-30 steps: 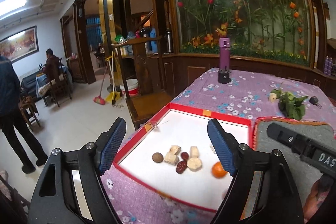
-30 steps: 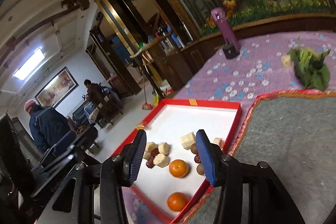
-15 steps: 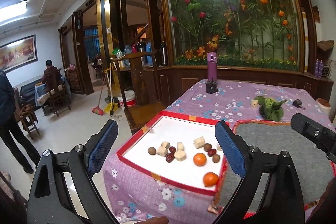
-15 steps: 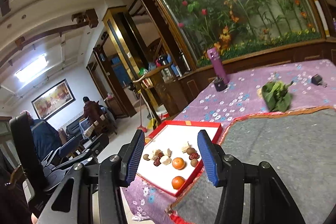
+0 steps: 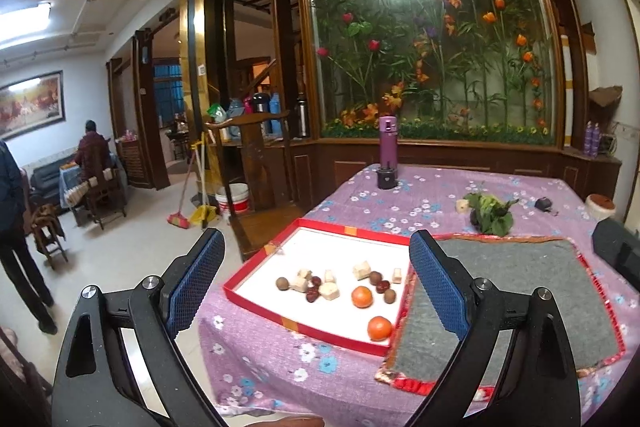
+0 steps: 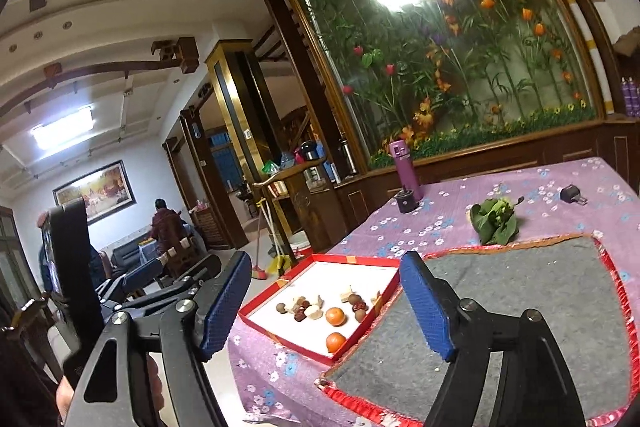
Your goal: Organize fruits
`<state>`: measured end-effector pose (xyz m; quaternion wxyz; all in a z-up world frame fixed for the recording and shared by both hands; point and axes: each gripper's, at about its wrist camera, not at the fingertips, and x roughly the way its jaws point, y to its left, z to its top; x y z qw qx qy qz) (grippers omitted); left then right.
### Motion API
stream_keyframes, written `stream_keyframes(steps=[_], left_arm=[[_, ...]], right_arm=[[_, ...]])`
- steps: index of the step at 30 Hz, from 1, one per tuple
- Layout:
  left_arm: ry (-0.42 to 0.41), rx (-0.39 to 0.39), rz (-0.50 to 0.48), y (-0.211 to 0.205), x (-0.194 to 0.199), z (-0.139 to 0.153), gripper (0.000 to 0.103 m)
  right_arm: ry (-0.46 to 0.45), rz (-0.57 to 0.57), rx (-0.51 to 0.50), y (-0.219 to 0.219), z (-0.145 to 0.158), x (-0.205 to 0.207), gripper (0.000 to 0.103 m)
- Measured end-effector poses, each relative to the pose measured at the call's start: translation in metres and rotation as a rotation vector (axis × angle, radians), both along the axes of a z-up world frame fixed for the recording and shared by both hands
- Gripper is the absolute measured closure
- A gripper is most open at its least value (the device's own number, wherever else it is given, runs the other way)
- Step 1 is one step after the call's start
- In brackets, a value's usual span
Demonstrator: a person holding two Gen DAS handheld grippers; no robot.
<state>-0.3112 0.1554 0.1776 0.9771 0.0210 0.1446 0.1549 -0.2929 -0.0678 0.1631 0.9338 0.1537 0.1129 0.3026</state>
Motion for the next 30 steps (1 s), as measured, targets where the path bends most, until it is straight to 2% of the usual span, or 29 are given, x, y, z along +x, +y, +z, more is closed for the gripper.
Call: stream_keyframes(steps=[4, 12, 20, 30], left_arm=[[0.012, 0.008, 0.01, 0.007, -0.003, -0.003, 0.009], [0.004, -0.007, 0.066, 0.021, -0.006, -0.006, 0.009], [0.014, -0.01, 0.059, 0.022, -0.006, -0.009, 0.009], [0.011, -0.015, 0.063, 0.026, -0.009, -0.008, 0.009]], right_arm=[[0.019, 0.026, 0.019, 0.006, -0.003, 0.003, 0.028], [-0.017, 0.049, -0.064, 0.033, -0.005, -0.007, 0.028], [0.008, 0.07, -0.072, 0.042, -0.013, -0.003, 0.028], [-0.014, 0.062, -0.075, 0.046, -0.01, -0.006, 0.028]])
